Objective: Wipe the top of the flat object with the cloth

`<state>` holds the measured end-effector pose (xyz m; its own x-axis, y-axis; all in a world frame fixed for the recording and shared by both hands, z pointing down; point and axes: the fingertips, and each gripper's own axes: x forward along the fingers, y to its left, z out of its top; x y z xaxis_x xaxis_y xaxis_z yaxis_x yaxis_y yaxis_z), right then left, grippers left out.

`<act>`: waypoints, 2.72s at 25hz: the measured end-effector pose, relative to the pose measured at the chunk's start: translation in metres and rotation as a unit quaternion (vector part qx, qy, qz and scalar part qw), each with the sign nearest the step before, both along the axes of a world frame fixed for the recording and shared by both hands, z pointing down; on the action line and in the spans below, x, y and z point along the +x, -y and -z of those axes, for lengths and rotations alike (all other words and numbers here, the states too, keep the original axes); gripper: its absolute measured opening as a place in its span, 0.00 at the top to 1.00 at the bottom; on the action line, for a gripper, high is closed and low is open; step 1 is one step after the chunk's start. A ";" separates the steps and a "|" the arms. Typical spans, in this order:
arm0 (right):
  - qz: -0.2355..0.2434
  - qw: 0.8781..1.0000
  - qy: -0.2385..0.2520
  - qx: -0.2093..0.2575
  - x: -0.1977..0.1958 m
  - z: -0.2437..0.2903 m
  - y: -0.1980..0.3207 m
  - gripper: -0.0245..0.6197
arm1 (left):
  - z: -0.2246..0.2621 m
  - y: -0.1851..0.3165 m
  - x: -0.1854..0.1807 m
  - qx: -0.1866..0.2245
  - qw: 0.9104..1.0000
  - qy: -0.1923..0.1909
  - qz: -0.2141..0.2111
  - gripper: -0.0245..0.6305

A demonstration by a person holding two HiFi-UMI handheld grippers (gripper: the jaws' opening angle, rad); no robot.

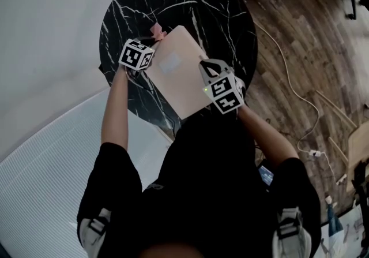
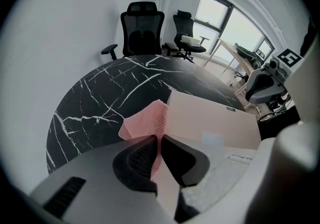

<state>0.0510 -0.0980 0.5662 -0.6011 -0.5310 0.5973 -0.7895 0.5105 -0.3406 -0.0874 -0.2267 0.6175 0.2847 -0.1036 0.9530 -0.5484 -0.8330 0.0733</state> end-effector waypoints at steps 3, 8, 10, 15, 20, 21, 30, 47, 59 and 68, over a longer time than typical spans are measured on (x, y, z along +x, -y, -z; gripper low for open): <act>0.002 1.000 0.003 -0.001 0.008 0.001 0.002 0.97 | 0.001 0.002 0.009 0.000 1.000 0.004 -0.001 0.92; 0.008 1.000 0.010 0.003 0.017 0.003 0.010 0.97 | 0.000 0.007 0.019 0.001 1.000 0.015 0.000 0.92; 0.010 1.000 0.011 0.004 0.021 0.002 0.013 0.97 | -0.001 0.009 0.025 0.002 1.000 0.016 0.000 0.92; 0.011 1.000 0.014 0.008 0.032 0.001 0.022 0.97 | 0.002 0.015 0.041 0.005 1.000 0.016 -0.008 0.92; 0.008 1.000 0.014 0.007 0.044 -0.002 0.024 0.97 | 0.002 0.021 0.062 0.010 1.000 0.014 -0.024 0.92; 0.009 1.000 0.013 0.006 0.046 -0.003 0.023 0.97 | 0.002 0.021 0.066 0.012 0.999 0.014 -0.028 0.92; 0.036 0.996 -0.021 0.083 0.064 0.012 0.042 0.97 | 0.027 0.028 0.095 0.069 0.993 -0.008 -0.098 0.92; 0.270 0.895 -0.179 0.307 -0.005 0.065 0.083 0.91 | 0.120 -0.050 0.138 0.121 0.945 -0.108 -0.285 0.90; 0.045 0.987 -0.089 0.127 0.043 0.009 0.130 0.92 | 0.091 -0.025 0.067 0.148 0.959 -0.163 0.176 0.96; 0.071 0.992 -0.072 0.078 0.005 -0.040 0.130 0.92 | 0.029 -0.076 0.049 0.093 0.944 -0.114 0.296 0.96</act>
<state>0.0564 -0.2282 0.6063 -0.5911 -0.5396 0.5995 -0.7402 0.6582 -0.1374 -0.0384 -0.1506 0.5882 0.3203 -0.4680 0.8236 -0.9096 -0.3948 0.1294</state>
